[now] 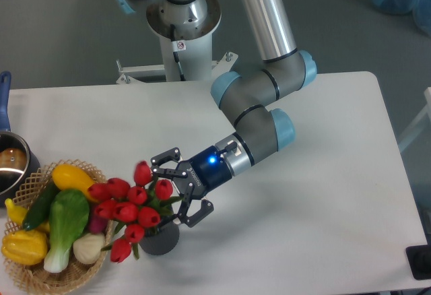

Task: Insert the flowers into the vase
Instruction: 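Open the gripper to release the tulips in the vase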

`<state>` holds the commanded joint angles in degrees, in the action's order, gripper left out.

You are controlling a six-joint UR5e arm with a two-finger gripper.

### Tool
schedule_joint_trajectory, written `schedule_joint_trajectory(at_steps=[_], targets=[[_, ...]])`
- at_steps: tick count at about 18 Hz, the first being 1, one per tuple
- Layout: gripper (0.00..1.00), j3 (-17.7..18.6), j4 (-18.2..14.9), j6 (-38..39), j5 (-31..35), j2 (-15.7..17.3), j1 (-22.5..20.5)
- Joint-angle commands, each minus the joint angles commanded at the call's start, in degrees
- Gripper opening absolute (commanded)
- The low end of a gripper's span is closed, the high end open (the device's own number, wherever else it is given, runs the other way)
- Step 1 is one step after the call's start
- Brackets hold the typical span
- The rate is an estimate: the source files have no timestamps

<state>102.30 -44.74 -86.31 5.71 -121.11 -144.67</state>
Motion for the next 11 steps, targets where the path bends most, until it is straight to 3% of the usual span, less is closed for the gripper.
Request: schedule_joint_trajectory(at_steps=[6,11], targets=[[1.00,0.00,0.00,0.17,0.00,0.09,-0.09],[1.00,0.00,-0.09,2.80,4.21,2.89,-1.14]])
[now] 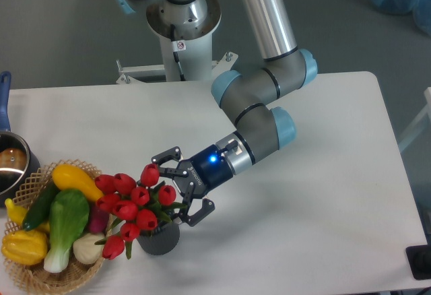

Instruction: Insert the flowers into the vase

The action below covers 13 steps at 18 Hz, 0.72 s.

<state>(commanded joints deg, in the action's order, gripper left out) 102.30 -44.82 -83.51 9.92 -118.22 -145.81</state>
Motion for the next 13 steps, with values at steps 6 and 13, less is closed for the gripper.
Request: schedule_joint_trajectory(at_steps=[6,13], targets=[[1.00,-0.96,0.09,0.71,9.67,3.70,-3.95],[1.00,-2.64,-0.09,0.45,19.67,6.15,-13.52]])
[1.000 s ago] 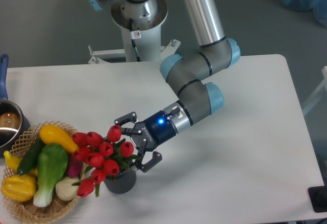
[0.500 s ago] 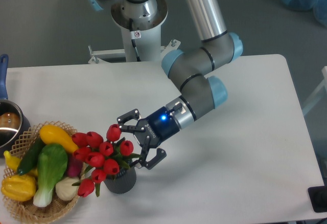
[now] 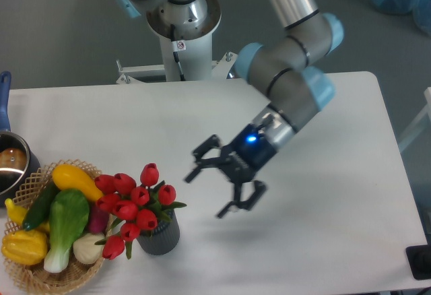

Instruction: Insert the flowers into the vase

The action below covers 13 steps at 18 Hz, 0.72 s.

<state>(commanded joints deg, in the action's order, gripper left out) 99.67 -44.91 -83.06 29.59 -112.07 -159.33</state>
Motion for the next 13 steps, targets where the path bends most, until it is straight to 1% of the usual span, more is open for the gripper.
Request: schedule_joint_trajectory(at_steps=[2,5,7,9,11,12,13], targets=[[1.00,-0.35,0.09,0.44,4.49,1.50,-1.24],[1.00,-3.07,-0.09,1.57,9.50,2.81,-2.65],[1.00,-3.34,-0.26,2.81,17.65,5.27,-3.52],[1.00,-2.81,-0.70,3.43,26.09,7.91,-4.84],[1.00,-2.63,-2.45,2.29,31.30,10.19,-5.99],[1.00,-2.90,-3.94,1.24,32.88,10.99,-5.90],[1.00,-3.42,-6.30,0.36,34.38,12.04,-6.08]])
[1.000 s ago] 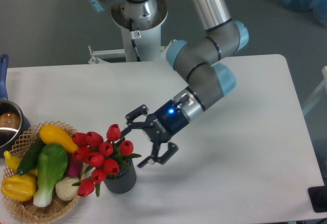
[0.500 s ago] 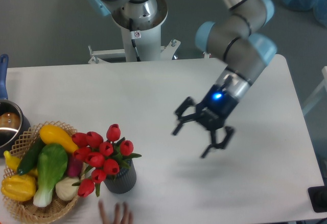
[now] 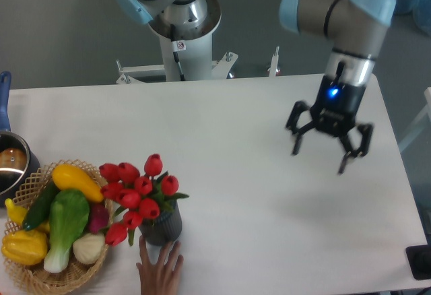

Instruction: Insert the flowers into the vase

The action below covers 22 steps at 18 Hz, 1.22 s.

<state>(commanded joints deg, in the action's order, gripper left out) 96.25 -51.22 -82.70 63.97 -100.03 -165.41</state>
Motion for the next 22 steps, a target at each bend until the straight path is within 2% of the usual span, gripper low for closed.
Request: schedule_joint_trajectory(at_steps=[2,4,5,6,9,11,13,15,19,22], targets=[[1.00,-4.20,-10.25,-2.28,2.99,2.64,-0.26],[1.00,-7.90,-20.98,-9.02,7.37,4.83,-0.96],[1.00,-8.79,-24.86,-12.72,9.49,6.06,-1.58],[1.00,-8.79,-27.16,-15.45,10.64,7.38,-2.54],[1.00,-7.66,-30.69,-20.38,11.26,9.58,-4.66],[1.00,-7.21,-32.36,-26.34,11.71,10.64,-7.46],[1.00,-7.21,-35.87,-32.33,11.88,11.96,-9.57],[1.00,-7.21,-37.90,-35.77,11.70,12.75,-12.47],[1.00,-5.99,-38.43,-40.86,12.06,13.98,-14.67],[1.00,-4.58,-38.34,-46.23,11.62,14.95,-18.63]])
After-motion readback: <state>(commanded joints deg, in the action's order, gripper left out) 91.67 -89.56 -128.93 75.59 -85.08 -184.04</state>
